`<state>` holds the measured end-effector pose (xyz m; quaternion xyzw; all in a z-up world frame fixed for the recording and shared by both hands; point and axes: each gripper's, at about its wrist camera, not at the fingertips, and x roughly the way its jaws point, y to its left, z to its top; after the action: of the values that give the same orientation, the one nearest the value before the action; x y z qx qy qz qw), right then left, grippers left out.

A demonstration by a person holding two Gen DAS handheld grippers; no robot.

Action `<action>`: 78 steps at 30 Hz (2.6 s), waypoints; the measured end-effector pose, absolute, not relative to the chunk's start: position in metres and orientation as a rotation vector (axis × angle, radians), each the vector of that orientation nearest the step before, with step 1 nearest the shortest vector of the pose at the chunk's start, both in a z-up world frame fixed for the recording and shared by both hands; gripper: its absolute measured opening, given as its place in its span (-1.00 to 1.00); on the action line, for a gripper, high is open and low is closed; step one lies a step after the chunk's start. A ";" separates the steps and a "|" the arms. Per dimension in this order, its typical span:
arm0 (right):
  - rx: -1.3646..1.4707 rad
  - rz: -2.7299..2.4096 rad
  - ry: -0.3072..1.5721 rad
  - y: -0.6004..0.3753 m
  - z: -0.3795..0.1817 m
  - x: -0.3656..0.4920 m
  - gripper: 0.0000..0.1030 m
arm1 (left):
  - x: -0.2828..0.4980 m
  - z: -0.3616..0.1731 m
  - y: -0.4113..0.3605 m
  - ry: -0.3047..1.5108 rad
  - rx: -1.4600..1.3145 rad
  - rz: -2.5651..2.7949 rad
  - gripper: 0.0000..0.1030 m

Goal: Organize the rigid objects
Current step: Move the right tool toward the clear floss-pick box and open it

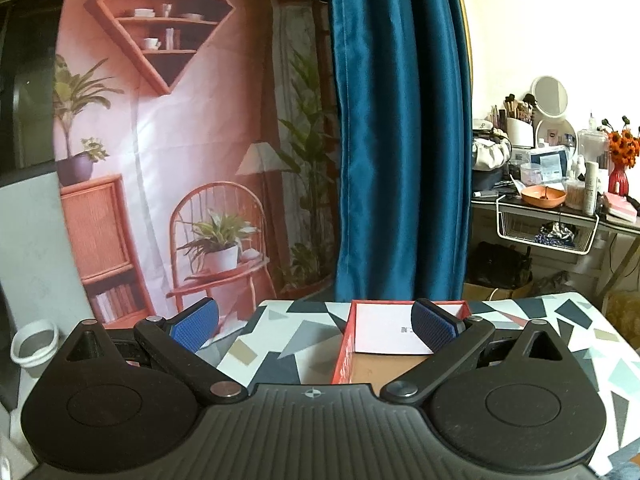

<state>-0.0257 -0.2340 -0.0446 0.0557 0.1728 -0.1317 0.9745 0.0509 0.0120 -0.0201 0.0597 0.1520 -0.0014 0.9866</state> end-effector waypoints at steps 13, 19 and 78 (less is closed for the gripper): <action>0.159 -0.260 0.449 -0.279 -0.155 0.074 0.99 | 0.158 -0.097 0.047 0.511 0.033 -0.005 0.96; 0.140 -0.315 0.523 -0.281 -0.188 0.106 0.99 | 0.182 -0.128 0.052 0.588 0.004 -0.017 0.67; 0.194 -0.170 0.778 -0.298 -0.296 0.172 0.17 | 0.214 -0.183 0.061 0.823 0.164 -0.349 -0.78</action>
<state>0.1719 -0.2981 -0.2961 0.0945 0.3781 -0.0827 0.9172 0.2136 0.0614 -0.1835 0.0791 0.3976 -0.1686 0.8985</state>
